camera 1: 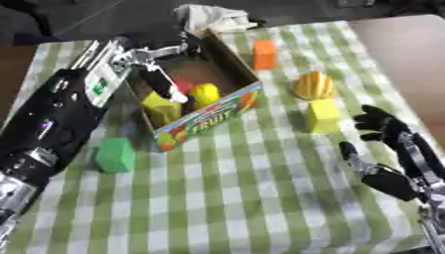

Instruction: Pick up objects on the table and place them in the box.

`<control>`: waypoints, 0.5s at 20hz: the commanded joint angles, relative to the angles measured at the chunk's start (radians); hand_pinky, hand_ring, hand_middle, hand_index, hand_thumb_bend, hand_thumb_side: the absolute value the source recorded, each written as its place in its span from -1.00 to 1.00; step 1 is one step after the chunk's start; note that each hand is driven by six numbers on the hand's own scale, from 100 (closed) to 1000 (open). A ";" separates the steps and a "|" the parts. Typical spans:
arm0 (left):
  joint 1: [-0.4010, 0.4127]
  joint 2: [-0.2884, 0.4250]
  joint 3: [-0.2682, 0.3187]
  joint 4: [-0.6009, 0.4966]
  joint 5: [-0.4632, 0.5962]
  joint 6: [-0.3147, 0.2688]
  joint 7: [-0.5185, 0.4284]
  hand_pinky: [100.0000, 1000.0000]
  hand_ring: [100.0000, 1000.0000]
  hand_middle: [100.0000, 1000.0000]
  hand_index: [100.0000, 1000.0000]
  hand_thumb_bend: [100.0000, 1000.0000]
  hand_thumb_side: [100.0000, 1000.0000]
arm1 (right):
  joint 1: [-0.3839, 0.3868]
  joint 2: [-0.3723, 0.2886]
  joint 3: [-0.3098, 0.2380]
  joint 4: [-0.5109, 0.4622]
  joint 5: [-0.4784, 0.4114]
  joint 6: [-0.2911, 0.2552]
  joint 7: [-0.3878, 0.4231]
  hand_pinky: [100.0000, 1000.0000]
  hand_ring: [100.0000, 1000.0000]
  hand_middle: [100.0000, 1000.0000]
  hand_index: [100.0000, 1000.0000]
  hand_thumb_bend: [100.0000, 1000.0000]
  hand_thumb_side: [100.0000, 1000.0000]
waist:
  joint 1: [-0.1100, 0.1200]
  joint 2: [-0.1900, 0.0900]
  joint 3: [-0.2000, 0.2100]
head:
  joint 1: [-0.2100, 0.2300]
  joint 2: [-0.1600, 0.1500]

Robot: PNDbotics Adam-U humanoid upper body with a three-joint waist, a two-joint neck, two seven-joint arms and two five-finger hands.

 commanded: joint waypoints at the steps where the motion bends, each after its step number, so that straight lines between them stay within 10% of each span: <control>1: -0.009 0.049 0.014 -0.062 0.022 -0.002 0.003 0.40 0.44 0.48 0.67 0.17 -0.31 | -0.007 -0.005 -0.002 -0.008 -0.005 -0.002 0.001 0.42 0.55 0.51 0.85 -0.52 -0.49 | -0.001 -0.016 0.002 | -0.006 0.005; 10: 0.148 0.295 0.062 -0.384 0.310 0.066 -0.114 0.35 0.30 0.29 0.56 -0.13 -0.57 | -0.008 -0.012 -0.010 -0.008 0.001 0.001 -0.007 0.42 0.55 0.51 0.85 -0.52 -0.49 | 0.007 -0.012 0.023 | -0.019 0.005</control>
